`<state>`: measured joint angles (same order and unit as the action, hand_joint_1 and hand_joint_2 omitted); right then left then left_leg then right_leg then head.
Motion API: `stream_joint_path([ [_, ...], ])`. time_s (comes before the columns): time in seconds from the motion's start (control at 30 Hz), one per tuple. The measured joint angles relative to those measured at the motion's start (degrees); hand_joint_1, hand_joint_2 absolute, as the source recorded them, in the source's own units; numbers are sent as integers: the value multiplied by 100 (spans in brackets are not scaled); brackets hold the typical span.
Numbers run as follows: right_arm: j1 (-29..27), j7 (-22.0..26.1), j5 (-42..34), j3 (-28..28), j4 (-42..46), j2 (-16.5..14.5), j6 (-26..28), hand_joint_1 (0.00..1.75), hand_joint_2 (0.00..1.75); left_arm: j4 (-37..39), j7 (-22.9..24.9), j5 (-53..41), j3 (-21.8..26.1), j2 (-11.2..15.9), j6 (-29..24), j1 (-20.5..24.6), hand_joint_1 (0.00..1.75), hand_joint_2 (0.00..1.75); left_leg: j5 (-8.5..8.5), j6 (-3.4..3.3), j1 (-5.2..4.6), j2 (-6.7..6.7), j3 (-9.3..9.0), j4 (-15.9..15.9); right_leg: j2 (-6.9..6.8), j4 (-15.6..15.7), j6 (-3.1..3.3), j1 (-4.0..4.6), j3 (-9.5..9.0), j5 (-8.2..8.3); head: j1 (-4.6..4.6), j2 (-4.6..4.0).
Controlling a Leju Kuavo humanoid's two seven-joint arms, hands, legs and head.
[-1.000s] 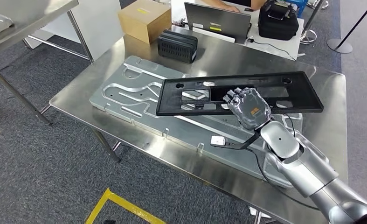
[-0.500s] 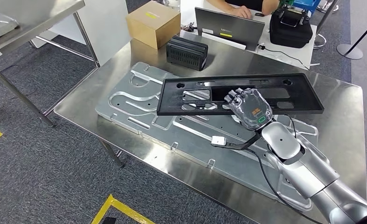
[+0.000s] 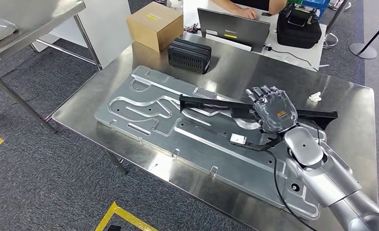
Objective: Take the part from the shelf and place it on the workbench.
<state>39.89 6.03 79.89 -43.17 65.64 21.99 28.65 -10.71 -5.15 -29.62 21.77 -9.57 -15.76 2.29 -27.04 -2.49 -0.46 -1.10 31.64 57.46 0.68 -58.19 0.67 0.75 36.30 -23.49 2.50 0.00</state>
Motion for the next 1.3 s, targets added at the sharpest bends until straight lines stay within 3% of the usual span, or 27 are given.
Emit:
stream_joint_path([
  [1.07,-136,11,-1,312,75,75,-1,0,0,0,-37,84,85,20,239,-2,0,175,3,6,-5,2,-8,9,-1,-1,2,-6,-14,4,-1,0],
  [1.3,-138,52,-1,840,271,239,32,0,0,0,-15,26,120,30,249,-9,0,175,2,6,-5,0,-9,10,-2,-1,2,-7,-18,4,-1,0],
])
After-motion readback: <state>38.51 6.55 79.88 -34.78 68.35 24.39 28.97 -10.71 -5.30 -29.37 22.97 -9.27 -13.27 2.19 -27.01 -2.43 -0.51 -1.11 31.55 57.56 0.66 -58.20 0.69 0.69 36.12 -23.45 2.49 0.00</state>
